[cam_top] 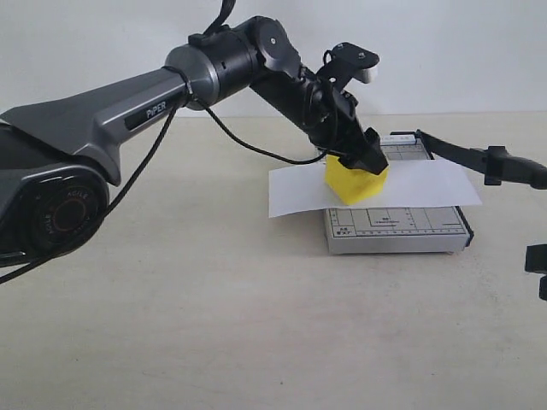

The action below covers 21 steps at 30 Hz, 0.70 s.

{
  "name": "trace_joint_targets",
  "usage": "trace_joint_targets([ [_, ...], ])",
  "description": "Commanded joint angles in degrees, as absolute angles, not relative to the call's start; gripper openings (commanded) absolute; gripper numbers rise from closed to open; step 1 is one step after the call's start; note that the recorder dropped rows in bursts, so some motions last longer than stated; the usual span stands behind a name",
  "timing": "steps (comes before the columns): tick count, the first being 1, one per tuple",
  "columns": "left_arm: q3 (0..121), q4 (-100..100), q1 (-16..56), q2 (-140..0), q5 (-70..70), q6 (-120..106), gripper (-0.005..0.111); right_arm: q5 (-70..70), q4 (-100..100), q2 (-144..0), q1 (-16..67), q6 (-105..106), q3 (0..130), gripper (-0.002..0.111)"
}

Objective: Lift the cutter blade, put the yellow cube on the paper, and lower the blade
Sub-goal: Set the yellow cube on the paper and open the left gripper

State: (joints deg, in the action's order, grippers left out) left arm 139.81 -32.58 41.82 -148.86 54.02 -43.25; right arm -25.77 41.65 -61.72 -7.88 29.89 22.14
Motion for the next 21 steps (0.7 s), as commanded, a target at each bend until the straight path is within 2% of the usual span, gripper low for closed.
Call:
trace_joint_targets([
  [1, 140.0, -34.22, 41.94, -149.26, 52.44, -44.17, 0.022, -26.54, 42.48, -61.27, -8.0, 30.68, 22.43, 0.0],
  [2, 140.0, -35.19, 41.94, -149.26, 52.32, -44.17, 0.034, -26.43, 42.46, -61.27, -8.0, 30.68, 22.43, 0.0],
  [3, 140.0, -37.71, 41.94, -149.26, 52.32, -44.49, 0.053, -26.42, 42.46, -61.27, -8.0, 30.78, 22.43, 0.0],
  [4, 140.0, -39.03, 41.94, -149.26, 52.09, -44.49, 0.063, -26.42, 42.46, -61.27, -8.0, 30.78, 22.43, 0.0],
  [6, 140.0, -40.96, 41.94, -149.26, 52.09, -44.49, 0.071, -26.42, 42.46, -61.27, -8.0, 30.78, 22.43, 0.0],
  [16, 140.0, -42.14, 41.25, -147.67, 52.47, -40.4, 0.068, -26.42, 42.46, -61.27, -8.0, 31.01, 22.43, 0.0],
  [19, 140.0, -41.74, 40.86, -145.58, 51.17, -39.37, 0.054, -26.42, 42.46, -61.27, -8.0, 31.13, 22.43, 0.0],
  [21, 140.0, -41.34, 40.45, -143.8, 50.1, -39.37, 0.038, -26.42, 42.46, -61.27, -8.0, 31.25, 22.43, 0.0],
])
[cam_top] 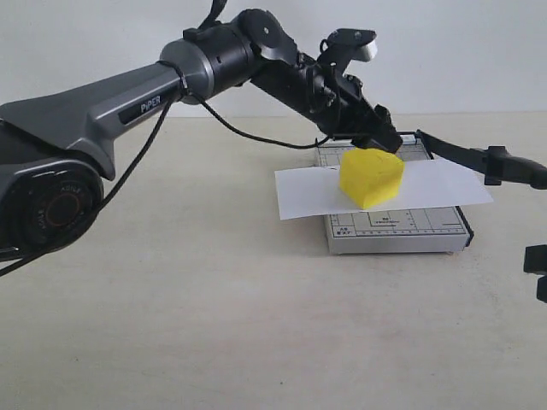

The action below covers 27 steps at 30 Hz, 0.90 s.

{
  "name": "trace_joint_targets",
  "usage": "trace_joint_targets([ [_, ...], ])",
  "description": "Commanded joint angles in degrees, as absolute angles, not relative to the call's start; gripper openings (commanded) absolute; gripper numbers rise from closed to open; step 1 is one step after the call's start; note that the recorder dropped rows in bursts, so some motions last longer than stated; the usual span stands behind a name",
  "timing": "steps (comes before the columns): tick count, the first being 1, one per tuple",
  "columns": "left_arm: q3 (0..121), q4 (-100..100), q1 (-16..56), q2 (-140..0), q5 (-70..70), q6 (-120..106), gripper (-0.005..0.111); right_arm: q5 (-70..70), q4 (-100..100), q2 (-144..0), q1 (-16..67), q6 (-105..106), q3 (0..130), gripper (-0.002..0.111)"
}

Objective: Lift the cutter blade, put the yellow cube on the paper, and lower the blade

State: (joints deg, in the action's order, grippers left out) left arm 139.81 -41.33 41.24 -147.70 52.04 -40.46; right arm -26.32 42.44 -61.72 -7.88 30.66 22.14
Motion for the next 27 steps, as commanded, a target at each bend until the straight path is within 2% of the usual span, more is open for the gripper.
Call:
trace_joint_targets([
  [1, 140.0, -41.11, 39.99, -142.87, 49.86, -39.37, 0.029, -26.42, 42.46, -61.27, -8.0, 31.25, 22.43, 0.0],
  [3, 140.0, -39.81, 39.51, -141.14, 50.22, -39.37, 0.01, -26.42, 42.46, -61.27, -8.0, 31.25, 22.43, 0.0],
  [4, 140.0, -38.46, 39.19, -140.55, 50.81, -39.37, 0.004, -26.42, 42.46, -61.27, -8.0, 31.25, 22.43, 0.0],
  [13, 140.0, -15.39, 36.97, -138.81, 69.88, -23.91, 0.004, -26.33, 42.46, -61.27, -8.0, 31.81, 22.43, 0.0],
  [20, 137.97, -10.61, 33.89, -137.48, 69.96, -8.64, 0.004, -25.22, 42.46, -61.27, -8.0, 31.85, 22.43, 0.0],
  [27, 125.1, -1.14, 32.52, -128.64, 69.68, -2.2, 0.004, -24.66, 42.13, -61.27, -8.0, 32.07, 22.43, 0.0],
])
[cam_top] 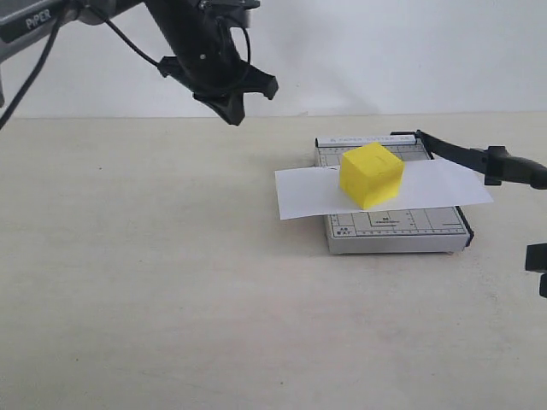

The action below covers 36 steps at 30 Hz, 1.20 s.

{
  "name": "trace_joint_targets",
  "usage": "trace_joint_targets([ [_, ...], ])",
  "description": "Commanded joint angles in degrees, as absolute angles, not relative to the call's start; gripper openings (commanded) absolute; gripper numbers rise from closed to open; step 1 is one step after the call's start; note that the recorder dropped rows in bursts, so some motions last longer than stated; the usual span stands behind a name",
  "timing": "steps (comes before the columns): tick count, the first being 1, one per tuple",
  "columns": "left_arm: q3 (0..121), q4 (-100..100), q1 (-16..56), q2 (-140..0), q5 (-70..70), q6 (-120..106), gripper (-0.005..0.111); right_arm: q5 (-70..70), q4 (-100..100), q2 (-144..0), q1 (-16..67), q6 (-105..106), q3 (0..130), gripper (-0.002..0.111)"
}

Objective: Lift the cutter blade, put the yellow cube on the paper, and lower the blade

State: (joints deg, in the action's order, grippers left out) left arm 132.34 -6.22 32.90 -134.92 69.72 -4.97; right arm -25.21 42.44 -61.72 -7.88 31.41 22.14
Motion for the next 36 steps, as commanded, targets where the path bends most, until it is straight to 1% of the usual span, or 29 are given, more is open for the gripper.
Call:
trace_joint_targets([
  [1, 122.04, 0.0, 32.52, -126.85, 68.28, -1.87, 0.004, -24.66, 41.98, -61.27, -8.0, 32.07, 22.43, 0.0],
  [5, 108.19, 4.39, 32.1, -116.11, 57.49, 2.71, 0.004, -24.66, 41.56, -61.27, -8.0, 32.07, 22.43, 0.0],
  [6, 102.63, 4.5, 31.61, -112.78, 53.67, 4.04, 0.004, -24.66, 41.56, -61.27, -8.0, 32.07, 22.43, 0.0],
  [11, 77.93, 5.9, 26.15, -95.84, 29.96, 6.93, 0.004, -24.66, 41.56, -61.27, -8.0, 32.07, 22.43, 0.0],
  [13, 69.29, 5.9, 21.96, -89.99, 19.86, 6.93, 0.004, -24.66, 41.56, -61.27, -8.0, 32.07, 22.43, 0.0],
  [15, 61.42, 5.9, 15.95, -84.42, 9.13, 6.93, 0.004, -24.56, 41.66, -61.27, -8.0, 32.07, 22.43, 0.0],
  [18, 54.61, 5.9, 5.25, -79.58, -3.89, 6.93, 0.004, -24.16, 42.18, -61.27, -8.0, 32.07, 22.43, 0.0],
  [20, 52.53, 5.22, -1.38, -78.62, -9.51, 6.93, 0.004, -24.11, 42.18, -61.27, -8.0, 32.07, 22.43, 0.0],
  [22, 52.35, 5.22, -8.16, -78.92, -9.86, 6.93, 0.004, -23.99, 42.18, -61.27, -8.0, 32.07, 22.43, 0.0],
  [25, 52.35, 5.22, -16.22, -80.03, -7.07, 6.93, 0.004, -23.88, 42.29, -61.27, -8.0, 32.07, 22.43, 0.0],
  [28, 52.35, 5.4, -22.14, -80.03, -2.8, 6.93, 0.004, -23.88, 42.29, -61.27, -8.0, 32.07, 22.43, 0.0],
  [32, 52.35, 5.41, -26.8, -77.59, 0.3, 3.08, 0.004, -23.99, 42.27, -61.27, -8.0, 32.07, 22.43, 0.0],
  [34, 52.35, 5.28, -27.5, -75.15, 0.0, 0.0, 0.004, -23.99, 42.27, -61.27, -8.0, 32.07, 22.43, 0.0],
  [36, 52.35, 4.48, -27.39, -72.86, -1.77, 1.63, 0.004, -24.67, 42.27, -61.27, -8.0, 32.23, 22.43, 0.0],
])
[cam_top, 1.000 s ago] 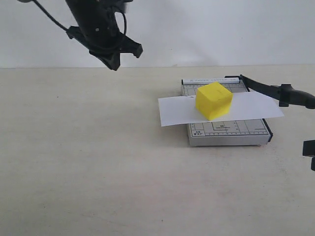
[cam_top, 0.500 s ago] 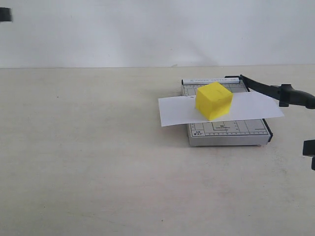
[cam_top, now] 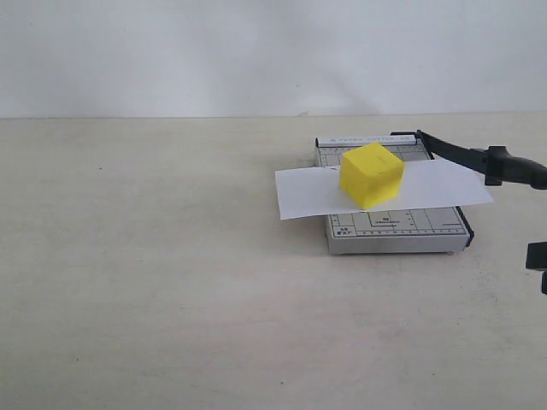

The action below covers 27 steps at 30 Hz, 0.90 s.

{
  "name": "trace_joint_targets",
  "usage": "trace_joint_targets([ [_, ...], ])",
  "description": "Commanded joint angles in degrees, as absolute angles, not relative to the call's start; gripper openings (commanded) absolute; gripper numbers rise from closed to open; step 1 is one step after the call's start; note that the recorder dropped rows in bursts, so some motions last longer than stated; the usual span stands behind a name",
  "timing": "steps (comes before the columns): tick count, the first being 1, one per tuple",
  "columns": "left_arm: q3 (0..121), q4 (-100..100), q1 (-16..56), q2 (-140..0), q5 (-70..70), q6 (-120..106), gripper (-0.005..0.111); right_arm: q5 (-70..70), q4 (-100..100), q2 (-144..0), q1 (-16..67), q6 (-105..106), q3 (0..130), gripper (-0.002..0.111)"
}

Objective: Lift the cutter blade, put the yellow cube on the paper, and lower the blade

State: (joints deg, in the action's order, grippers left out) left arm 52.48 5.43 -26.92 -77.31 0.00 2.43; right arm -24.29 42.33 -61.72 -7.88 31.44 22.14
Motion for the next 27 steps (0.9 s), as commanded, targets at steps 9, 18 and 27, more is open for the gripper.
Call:
trace_joint_targets([
  [9, 51.31, 3.85, -21.32, -53.16, 3.51, 3.23, 0.004, -29.22, 42.66, -61.27, -8.0, 35.14, 22.43, 0.031],
  [18, 35.08, 4.07, -11.02, -26.68, 6.21, 2.55, 0.004, -36.53, 42.51, -61.27, -8.0, 35.94, 24.91, 0.039],
  [27, 18.34, 4.07, -10.62, -6.06, 13.68, 2.55, 0.004, -46.57, 36.29, -61.27, -8.0, 35.9, 40.73, 0.039],
])
